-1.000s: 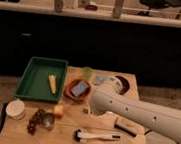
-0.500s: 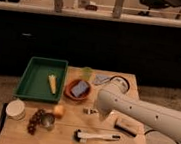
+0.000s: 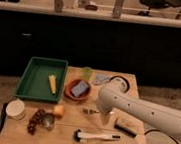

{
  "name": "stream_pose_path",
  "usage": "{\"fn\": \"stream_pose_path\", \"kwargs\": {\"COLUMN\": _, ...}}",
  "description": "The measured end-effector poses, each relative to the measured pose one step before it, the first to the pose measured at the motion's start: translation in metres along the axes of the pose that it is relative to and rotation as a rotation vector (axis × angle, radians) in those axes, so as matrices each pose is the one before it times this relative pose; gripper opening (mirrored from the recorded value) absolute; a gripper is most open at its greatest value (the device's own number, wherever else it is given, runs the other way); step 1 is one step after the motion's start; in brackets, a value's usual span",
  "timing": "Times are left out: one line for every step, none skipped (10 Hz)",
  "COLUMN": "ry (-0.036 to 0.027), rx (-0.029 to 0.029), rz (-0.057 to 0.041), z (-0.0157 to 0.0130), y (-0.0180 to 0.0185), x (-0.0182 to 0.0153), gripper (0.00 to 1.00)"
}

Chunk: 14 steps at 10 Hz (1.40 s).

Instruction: Place fork in metal cup

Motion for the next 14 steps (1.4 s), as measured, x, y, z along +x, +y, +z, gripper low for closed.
{"fn": "stream_pose_path", "kwargs": {"ry": -0.00187, "rx": -0.00344, "rz": 0.00845, "z": 0.00318, "y": -0.00149, "x": 0.00163, "gripper": 0.80}}
{"fn": "stream_pose_path", "kwargs": {"ry": -0.00078, "rx": -0.00450, "rz": 0.01209, "z": 0.00726, "y": -0.00147, "x": 0.00310, "gripper": 0.80}}
{"fn": "stream_pose_path", "kwargs": {"ry": -0.00393, "rx": -0.00552, "rz": 0.01798, "z": 0.00963, "y": -0.00122, "x": 0.00254, "gripper": 0.80}}
{"fn": "stream_pose_path", "kwargs": {"ry": -0.00099, "rx": -0.00583, "rz": 0.01531, "z": 0.00604, "y": 0.00106, "x": 0.00394, "gripper": 0.80}}
{"fn": "stream_pose_path", "kwargs": {"ry": -0.00038, "rx": -0.00536, "rz": 0.01652, "z": 0.00520, "y": 0.00177, "x": 0.00437, "gripper": 0.80}}
{"fn": "stream_pose_path", "kwargs": {"ry": -0.00479, "rx": -0.01052, "rz": 0.01874, "z": 0.00876, "y": 0.00369, "x": 0.00345, "gripper": 0.80}}
{"fn": "stream_pose_path", "kwargs": {"ry": -0.00417, "rx": -0.00667, "rz": 0.01437, "z": 0.00672, "y": 0.00214, "x": 0.00235, "gripper": 0.78}}
{"fn": "stream_pose_path", "kwargs": {"ry": -0.00763, "rx": -0.00470, "rz": 0.01511, "z": 0.00619, "y": 0.00180, "x": 0.00188, "gripper": 0.71}}
{"fn": "stream_pose_path", "kwargs": {"ry": -0.01806, "rx": 0.00202, "rz": 0.01674, "z": 0.00473, "y": 0.00027, "x": 0.00166, "gripper": 0.62}}
{"fn": "stream_pose_path", "kwargs": {"ry": -0.01071, "rx": 0.00660, "rz": 0.00783, "z": 0.00068, "y": -0.00085, "x": 0.00124, "gripper": 0.49}}
{"fn": "stream_pose_path", "kwargs": {"ry": 0.00343, "rx": -0.00542, "rz": -0.00644, "z": -0.00108, "y": 0.00174, "x": -0.00072, "gripper": 0.41}}
{"fn": "stream_pose_path", "kwargs": {"ry": 0.00202, "rx": -0.00787, "rz": 0.00119, "z": -0.00222, "y": 0.00302, "x": 0.00107, "gripper": 0.32}}
{"fn": "stream_pose_path", "kwargs": {"ry": 0.00139, "rx": 0.00289, "rz": 0.00193, "z": -0.00460, "y": -0.00032, "x": 0.00138, "gripper": 0.19}}
{"fn": "stream_pose_path", "kwargs": {"ry": -0.00003, "rx": 0.00149, "rz": -0.00057, "z": -0.00213, "y": -0.00062, "x": -0.00012, "gripper": 0.12}}
